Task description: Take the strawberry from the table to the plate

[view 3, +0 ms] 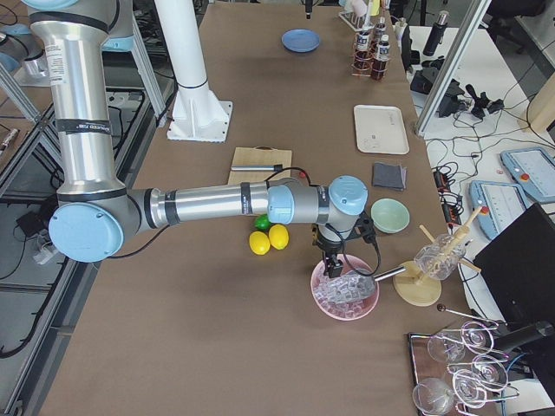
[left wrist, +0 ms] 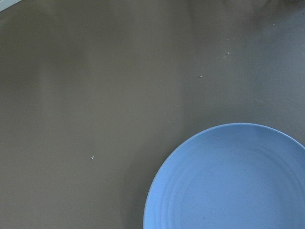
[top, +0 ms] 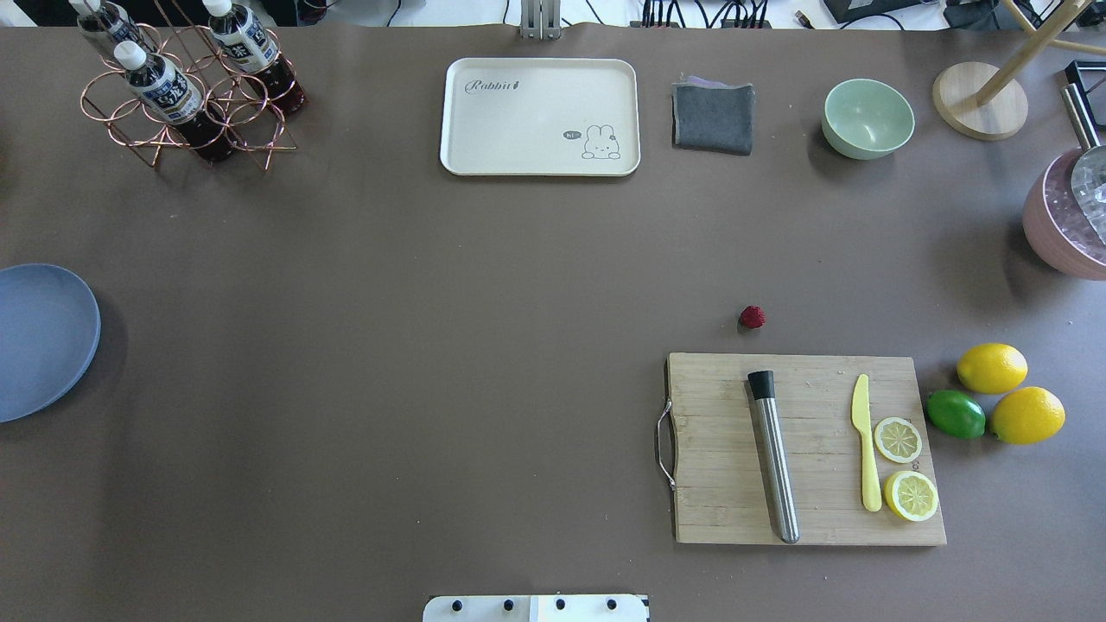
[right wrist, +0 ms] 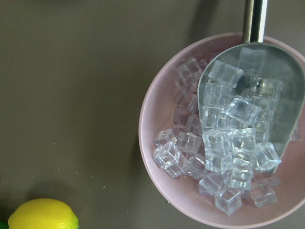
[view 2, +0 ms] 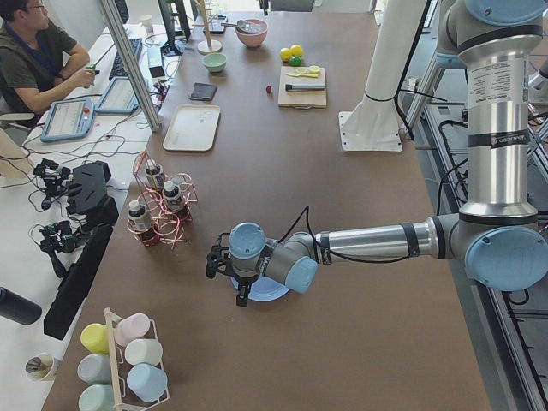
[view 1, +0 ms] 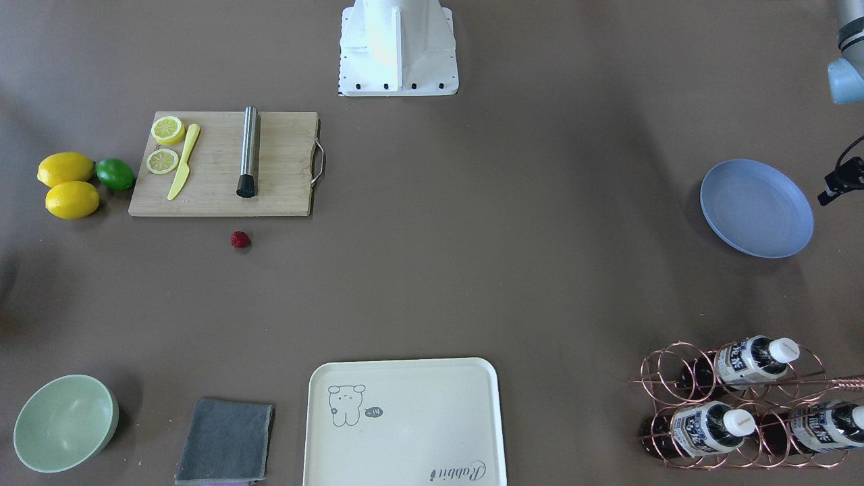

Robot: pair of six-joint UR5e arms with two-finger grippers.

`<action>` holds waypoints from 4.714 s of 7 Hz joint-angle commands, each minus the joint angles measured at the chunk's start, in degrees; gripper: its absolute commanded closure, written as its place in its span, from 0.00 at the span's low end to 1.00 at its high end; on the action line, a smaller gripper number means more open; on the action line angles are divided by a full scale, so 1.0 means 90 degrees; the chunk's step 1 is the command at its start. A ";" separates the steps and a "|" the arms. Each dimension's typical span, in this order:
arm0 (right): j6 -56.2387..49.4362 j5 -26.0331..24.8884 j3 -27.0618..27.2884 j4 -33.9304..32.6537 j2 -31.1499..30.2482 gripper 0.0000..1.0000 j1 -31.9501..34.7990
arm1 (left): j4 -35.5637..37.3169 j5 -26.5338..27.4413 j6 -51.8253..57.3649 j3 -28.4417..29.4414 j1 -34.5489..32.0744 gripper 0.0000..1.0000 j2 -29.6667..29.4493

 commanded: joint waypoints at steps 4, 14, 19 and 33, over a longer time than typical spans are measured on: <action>0.0643 0.0182 0.0299 0.0325 -0.0010 0.00 -0.0490 | -0.1362 0.0314 -0.0483 0.1016 0.0516 0.30 -0.0029; 0.0652 0.0192 0.0553 0.0316 -0.0010 0.00 -0.0509 | -0.1421 -0.0190 -0.0619 0.0687 0.0614 1.00 -0.0029; 0.2873 0.0182 0.0953 0.0335 0.0799 0.00 -0.1698 | -0.1362 -0.0568 -0.3941 -0.1557 0.1555 1.00 -0.0340; 0.5946 -0.1663 0.0008 0.1839 0.1885 0.01 -0.4454 | 0.0298 0.3497 -0.7729 -0.1367 0.5858 0.72 -0.3633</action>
